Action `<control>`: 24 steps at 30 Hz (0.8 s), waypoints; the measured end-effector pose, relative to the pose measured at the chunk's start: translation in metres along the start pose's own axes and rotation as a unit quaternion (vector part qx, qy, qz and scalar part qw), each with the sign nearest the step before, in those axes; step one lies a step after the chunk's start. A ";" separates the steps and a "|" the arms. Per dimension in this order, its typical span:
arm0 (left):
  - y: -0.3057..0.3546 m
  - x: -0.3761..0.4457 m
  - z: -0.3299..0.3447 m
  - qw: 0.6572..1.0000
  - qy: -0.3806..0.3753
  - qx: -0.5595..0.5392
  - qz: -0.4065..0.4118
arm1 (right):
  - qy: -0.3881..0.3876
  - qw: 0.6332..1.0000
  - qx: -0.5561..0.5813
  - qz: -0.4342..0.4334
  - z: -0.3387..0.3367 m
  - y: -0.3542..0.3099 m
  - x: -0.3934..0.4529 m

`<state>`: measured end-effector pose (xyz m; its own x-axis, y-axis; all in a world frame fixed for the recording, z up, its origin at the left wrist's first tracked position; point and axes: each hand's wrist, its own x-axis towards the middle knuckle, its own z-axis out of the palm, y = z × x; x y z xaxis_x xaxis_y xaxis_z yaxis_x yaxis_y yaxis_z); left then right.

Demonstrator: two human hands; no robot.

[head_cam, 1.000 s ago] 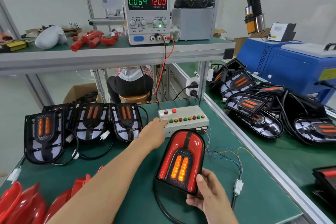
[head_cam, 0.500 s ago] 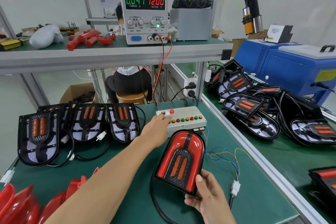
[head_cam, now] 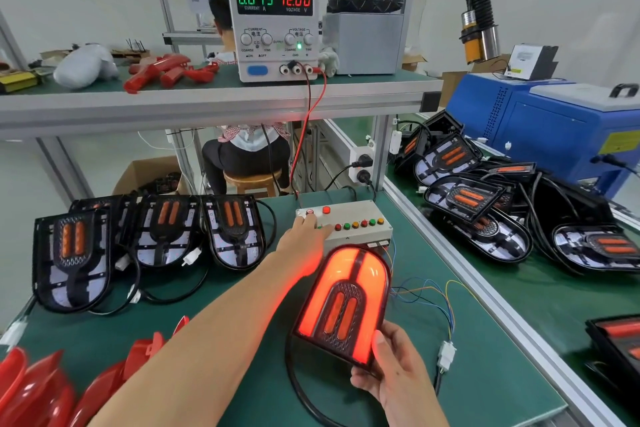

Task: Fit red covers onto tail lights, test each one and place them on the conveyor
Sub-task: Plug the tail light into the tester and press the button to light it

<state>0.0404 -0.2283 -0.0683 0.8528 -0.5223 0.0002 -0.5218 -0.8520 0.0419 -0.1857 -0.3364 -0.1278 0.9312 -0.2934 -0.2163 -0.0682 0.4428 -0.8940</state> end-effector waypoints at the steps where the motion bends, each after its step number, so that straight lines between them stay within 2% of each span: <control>1: 0.000 0.000 0.000 1.000 -0.004 -0.003 0.000 | 0.000 1.000 0.000 -0.001 0.000 0.000 0.000; 17: 0.000 0.006 -0.008 0.999 -0.006 0.034 0.005 | 0.004 1.000 0.004 0.007 0.001 -0.001 -0.002; 20: 0.003 0.015 -0.017 1.000 0.005 0.012 0.013 | -0.004 1.000 0.009 0.013 0.001 -0.004 -0.004; 24: 0.014 0.030 -0.023 0.994 -0.016 -0.097 0.055 | -0.011 1.000 0.022 0.012 -0.001 -0.006 -0.005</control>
<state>0.0596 -0.2548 -0.0451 0.7884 -0.6150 -0.0152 -0.5949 -0.7684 0.2358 -0.1905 -0.3385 -0.1213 0.9373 -0.2628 -0.2288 -0.0763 0.4859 -0.8707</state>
